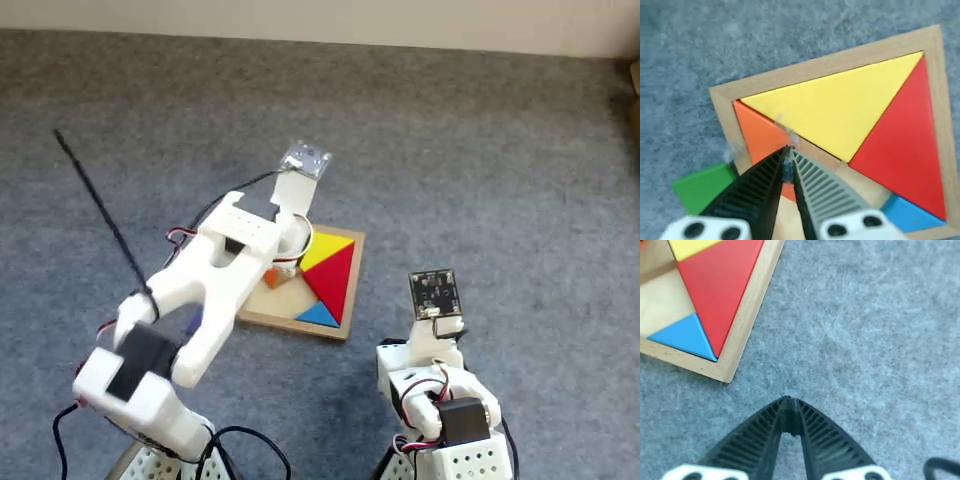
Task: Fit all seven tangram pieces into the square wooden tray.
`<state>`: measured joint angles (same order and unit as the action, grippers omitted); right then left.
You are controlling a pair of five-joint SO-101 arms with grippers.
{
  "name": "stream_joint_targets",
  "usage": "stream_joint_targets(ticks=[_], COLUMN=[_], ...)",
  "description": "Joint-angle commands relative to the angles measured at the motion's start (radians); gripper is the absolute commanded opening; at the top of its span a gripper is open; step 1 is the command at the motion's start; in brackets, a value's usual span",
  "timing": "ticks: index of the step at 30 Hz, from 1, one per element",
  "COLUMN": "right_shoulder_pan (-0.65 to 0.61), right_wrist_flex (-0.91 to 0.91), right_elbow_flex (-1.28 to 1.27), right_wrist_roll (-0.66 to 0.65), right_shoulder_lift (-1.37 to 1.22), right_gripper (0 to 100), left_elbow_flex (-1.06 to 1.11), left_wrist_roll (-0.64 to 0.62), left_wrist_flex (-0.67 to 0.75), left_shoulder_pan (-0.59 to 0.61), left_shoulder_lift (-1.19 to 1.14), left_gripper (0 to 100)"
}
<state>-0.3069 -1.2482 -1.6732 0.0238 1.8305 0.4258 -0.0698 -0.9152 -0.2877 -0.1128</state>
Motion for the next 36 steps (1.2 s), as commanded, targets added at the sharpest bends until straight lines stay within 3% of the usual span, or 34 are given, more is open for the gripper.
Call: stream_joint_targets(ticks=[1,9,12,16,21,27,36], right_shoulder_pan=[-0.010,-0.004,-0.002,-0.002,-0.002,-0.008,-0.008], right_wrist_flex=[-0.004,-0.004,-0.004,-0.004,-0.004,-0.004,-0.004], right_elbow_flex=[-0.113,-0.113,-0.113,-0.113,-0.113,-0.113,-0.113], right_wrist_roll=[-0.009,-0.009,-0.009,-0.009,-0.009,-0.009,-0.009], right_shoulder_lift=[0.018,0.018,0.018,0.018,0.018,0.018,0.018], right_gripper=[1.0,1.0,1.0,1.0,1.0,1.0,1.0], left_elbow_flex=[0.068,0.220,0.236,0.242,0.272,0.225,0.065], left_wrist_roll=[-0.008,-0.008,0.054,0.078,0.083,0.084,0.103], left_wrist_flex=[0.017,0.008,-0.052,-0.081,-0.072,0.012,0.011], left_shoulder_pan=[0.007,0.105,0.160,0.249,0.298,0.337,0.394], left_shoulder_lift=[0.220,0.476,0.513,0.519,0.440,0.280,0.039], left_gripper=[1,1,1,12,21,22,21])
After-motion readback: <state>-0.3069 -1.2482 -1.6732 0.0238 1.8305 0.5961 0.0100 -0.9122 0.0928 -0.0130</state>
